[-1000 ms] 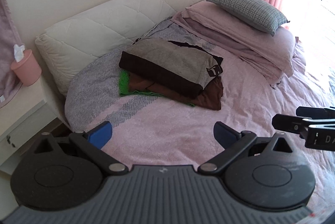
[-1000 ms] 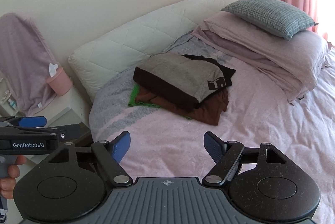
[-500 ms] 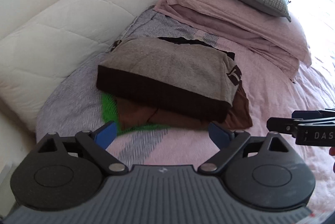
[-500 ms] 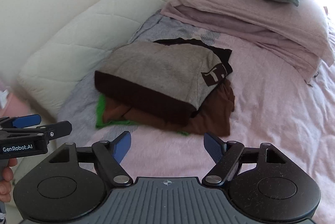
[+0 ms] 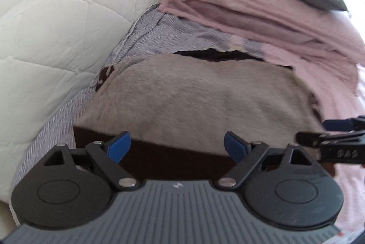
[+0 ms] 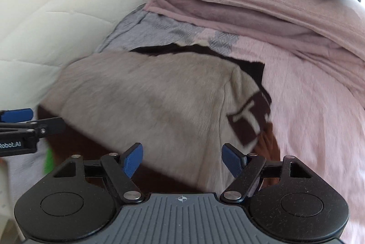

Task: Fold large clothes
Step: 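Reach both grippers to the grey-and-maroon sweater and close on it, then lift the sweater off the stack with both grippers and drop it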

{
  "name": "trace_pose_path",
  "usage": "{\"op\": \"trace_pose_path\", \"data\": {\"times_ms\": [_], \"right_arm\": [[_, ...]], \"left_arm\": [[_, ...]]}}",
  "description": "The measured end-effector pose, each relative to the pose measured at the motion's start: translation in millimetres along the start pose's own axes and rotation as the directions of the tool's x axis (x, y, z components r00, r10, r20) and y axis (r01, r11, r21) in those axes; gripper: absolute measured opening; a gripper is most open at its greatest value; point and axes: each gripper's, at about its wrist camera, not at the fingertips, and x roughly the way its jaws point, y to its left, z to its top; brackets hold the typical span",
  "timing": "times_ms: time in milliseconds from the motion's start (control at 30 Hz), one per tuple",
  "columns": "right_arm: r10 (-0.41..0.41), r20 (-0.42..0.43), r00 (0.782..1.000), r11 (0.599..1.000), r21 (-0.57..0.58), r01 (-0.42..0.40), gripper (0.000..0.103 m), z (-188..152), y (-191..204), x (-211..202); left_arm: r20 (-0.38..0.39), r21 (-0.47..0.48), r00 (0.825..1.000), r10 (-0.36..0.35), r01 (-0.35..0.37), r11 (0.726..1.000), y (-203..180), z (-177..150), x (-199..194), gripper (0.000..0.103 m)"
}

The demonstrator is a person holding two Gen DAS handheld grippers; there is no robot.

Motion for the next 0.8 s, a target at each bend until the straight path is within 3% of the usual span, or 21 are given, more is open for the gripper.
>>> {"op": "trace_pose_path", "data": {"times_ms": [233, 267, 300, 333, 400, 467, 500, 567, 633, 667, 800], "right_arm": [[-0.066, 0.008, 0.998, 0.998, 0.003, 0.066, 0.074, 7.8, -6.2, 50.5], [-0.071, 0.021, 0.997, 0.997, -0.016, 0.071, 0.069, 7.8, -2.6, 53.5], [-0.077, 0.034, 0.996, 0.996, -0.035, 0.078, 0.051, 6.9, 0.6, 54.7], [-0.077, 0.044, 0.996, 0.995, -0.053, 0.079, 0.042, 6.1, 3.8, 54.8], [-0.087, 0.045, 0.995, 0.992, -0.093, 0.090, 0.013, 6.3, 10.4, 56.5], [-0.054, 0.041, 0.998, 0.995, -0.081, 0.057, 0.009, 9.3, 9.8, 54.4], [-0.041, 0.047, 0.998, 0.997, -0.065, 0.044, 0.008, 10.9, 8.6, 51.1], [0.006, 0.078, 0.997, 0.999, -0.041, -0.003, 0.007, 12.8, 7.0, 37.4], [0.061, 0.119, 0.991, 0.998, -0.041, -0.056, 0.007, 12.6, 11.0, 16.4], [0.086, 0.140, 0.986, 0.996, -0.043, -0.081, 0.007, 13.6, 15.3, 5.7], [0.184, 0.238, 0.954, 0.983, -0.034, -0.181, 0.007, 15.2, 20.7, -52.3]], "left_arm": [[-0.009, 0.055, 0.999, 0.043, -0.043, 0.998, 21.4, 3.1, 48.3, 0.090], [-0.017, 0.053, 0.999, 0.037, -0.036, 0.998, 23.2, 3.3, 53.6, 0.092], [-0.021, 0.047, 0.999, 0.030, -0.029, 0.998, 24.7, 3.4, 58.1, 0.093], [-0.022, 0.048, 1.000, 0.022, -0.020, 0.999, 25.4, 3.2, 61.8, 0.092], [-0.013, 0.069, 1.000, 0.009, -0.008, 0.998, 23.6, 2.5, 63.6, 0.087], [-0.002, 0.104, 1.000, -0.016, 0.016, 0.994, 20.4, 2.6, 59.5, 0.062], [0.005, 0.115, 1.000, -0.022, 0.021, 0.993, 17.6, 2.5, 54.8, 0.054], [0.015, 0.121, 1.000, -0.004, 0.002, 0.993, 13.4, 2.7, 46.4, 0.024], [0.015, 0.094, 1.000, -0.002, 0.000, 0.996, 14.5, 3.6, 37.0, 0.008], [0.015, 0.075, 1.000, -0.004, 0.002, 0.997, 15.3, 4.6, 31.7, 0.004], [0.066, 0.047, 0.998, 0.001, -0.004, 0.999, 7.1, 10.9, -7.4, 0.003]]}}
